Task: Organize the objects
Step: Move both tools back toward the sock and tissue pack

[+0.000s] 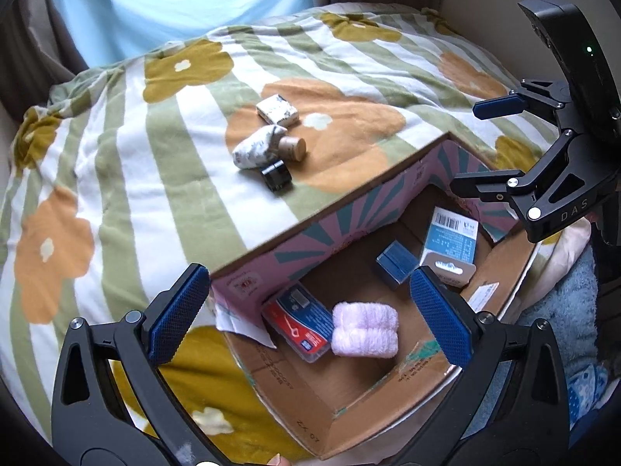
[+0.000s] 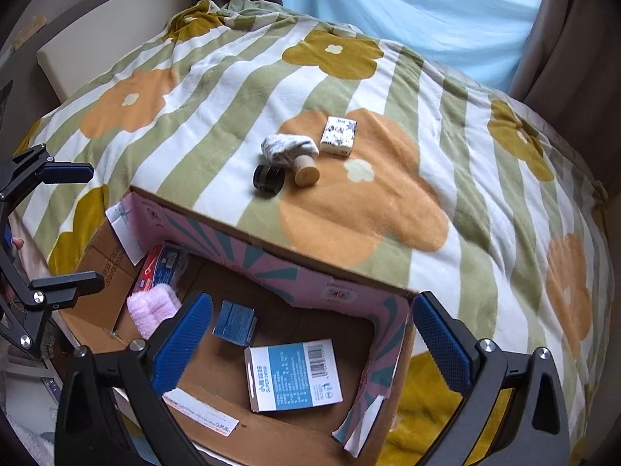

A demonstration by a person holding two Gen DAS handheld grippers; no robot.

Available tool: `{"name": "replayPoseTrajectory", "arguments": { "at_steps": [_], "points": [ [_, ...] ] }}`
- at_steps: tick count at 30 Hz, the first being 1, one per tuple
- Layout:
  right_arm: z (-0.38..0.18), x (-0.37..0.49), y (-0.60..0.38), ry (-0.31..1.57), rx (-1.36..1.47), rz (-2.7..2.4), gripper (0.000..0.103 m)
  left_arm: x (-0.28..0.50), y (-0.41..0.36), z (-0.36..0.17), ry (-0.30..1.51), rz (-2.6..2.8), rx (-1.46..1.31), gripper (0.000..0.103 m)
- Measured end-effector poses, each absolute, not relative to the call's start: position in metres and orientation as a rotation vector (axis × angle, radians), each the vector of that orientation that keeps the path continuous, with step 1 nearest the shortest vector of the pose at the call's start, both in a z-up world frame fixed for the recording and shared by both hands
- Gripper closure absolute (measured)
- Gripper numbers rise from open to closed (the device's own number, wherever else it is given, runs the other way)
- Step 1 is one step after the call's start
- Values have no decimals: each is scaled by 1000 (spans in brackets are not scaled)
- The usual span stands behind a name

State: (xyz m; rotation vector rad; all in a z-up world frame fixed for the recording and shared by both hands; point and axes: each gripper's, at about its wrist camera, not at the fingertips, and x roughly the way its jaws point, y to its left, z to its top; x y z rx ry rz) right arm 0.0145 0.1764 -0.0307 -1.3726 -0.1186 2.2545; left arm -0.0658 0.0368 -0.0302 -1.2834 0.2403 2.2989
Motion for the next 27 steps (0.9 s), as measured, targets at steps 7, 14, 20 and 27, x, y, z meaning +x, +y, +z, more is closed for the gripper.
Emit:
{"name": "replayPoseTrajectory", "arguments": {
  "at_steps": [7, 14, 20, 27],
  "points": [
    [5, -28, 213, -13, -1321, 2296, 0, -121, 36, -12, 292, 2318, -1246, 0],
    [7, -72, 259, 52, -1262, 2305, 0, -186, 45, -42, 221, 2269, -1292, 0],
    [-17, -97, 301, 162, -1241, 2317, 0, -236, 54, -81, 130, 2230, -1318, 0],
    [-47, -130, 334, 153, -1281, 2292, 0, -270, 65, -122, 135, 2225, -1341, 0]
  ]
}}
